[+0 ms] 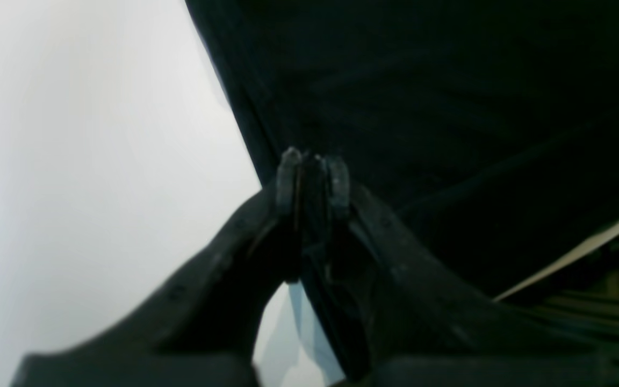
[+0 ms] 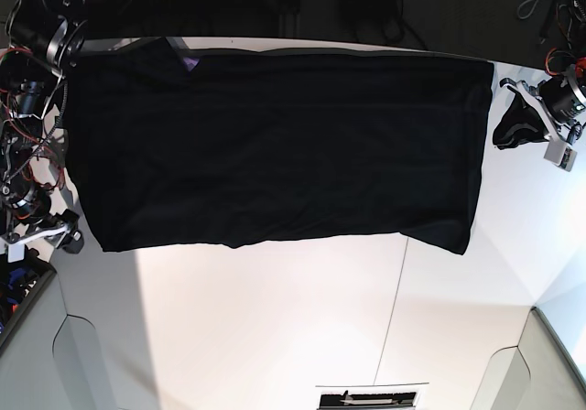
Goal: Layout the t-shirt on the table in an organized manner, then fold the t-shirt properly
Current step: 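Release the shirt with the right gripper and move it along the edge, then grasp the shirt corner with the right gripper and drag it outward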
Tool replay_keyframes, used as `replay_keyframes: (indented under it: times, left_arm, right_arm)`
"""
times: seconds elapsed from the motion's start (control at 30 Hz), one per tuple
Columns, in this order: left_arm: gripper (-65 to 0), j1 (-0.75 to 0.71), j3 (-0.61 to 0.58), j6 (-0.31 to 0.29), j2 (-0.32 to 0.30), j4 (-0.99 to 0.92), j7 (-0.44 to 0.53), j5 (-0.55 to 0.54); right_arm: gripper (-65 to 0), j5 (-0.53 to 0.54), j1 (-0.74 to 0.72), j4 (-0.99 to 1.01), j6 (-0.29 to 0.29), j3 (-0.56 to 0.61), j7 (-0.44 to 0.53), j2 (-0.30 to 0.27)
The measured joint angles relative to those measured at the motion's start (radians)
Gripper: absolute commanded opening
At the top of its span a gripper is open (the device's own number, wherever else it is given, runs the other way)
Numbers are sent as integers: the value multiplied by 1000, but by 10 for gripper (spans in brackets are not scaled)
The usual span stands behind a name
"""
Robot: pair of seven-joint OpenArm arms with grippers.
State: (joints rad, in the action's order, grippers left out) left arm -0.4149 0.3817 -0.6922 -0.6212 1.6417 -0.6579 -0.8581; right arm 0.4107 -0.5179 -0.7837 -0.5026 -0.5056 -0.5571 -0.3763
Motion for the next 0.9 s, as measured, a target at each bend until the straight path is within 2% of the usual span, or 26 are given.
replay_keyframes:
  times: [0.23, 0.47, 0.5, 0.53, 0.6, 0.63, 0.73, 0.83, 0.9]
  left_arm:
    - [-578, 0, 0, 0, 0, 0, 4, 0]
    - [-578, -1, 0, 0, 0, 0, 3, 2]
    - [-578, -1, 0, 0, 0, 0, 3, 2]
    - [-578, -1, 0, 0, 0, 0, 3, 2]
    - [-578, -1, 0, 0, 0, 0, 3, 2]
    - [-578, -2, 0, 0, 0, 0, 3, 2]
    - [-578, -3, 0, 0, 0, 0, 3, 3]
    - [-578, -3, 0, 0, 0, 0, 4, 2]
    - [-578, -6, 0, 0, 0, 0, 4, 3]
  right_arm:
    - [-314, 28, -2, 69, -63, 9, 15, 70]
    - [-329, 44, 3, 60, -71, 10, 22, 100]
    - [-369, 40, 3, 55, -71, 10, 22, 101]
    - [-436, 37, 3, 50, -69, 10, 13, 103]
    - [-614, 28, 7, 43, -69, 10, 2, 106]
    - [-650, 26, 8, 40, -69, 10, -10, 108]
    - [-650, 36, 10, 15, -69, 10, -61, 108]
    - [-650, 77, 12, -32, -69, 10, -171, 108]
    - [-650, 140, 42, -103, -68, 12, -216, 109]
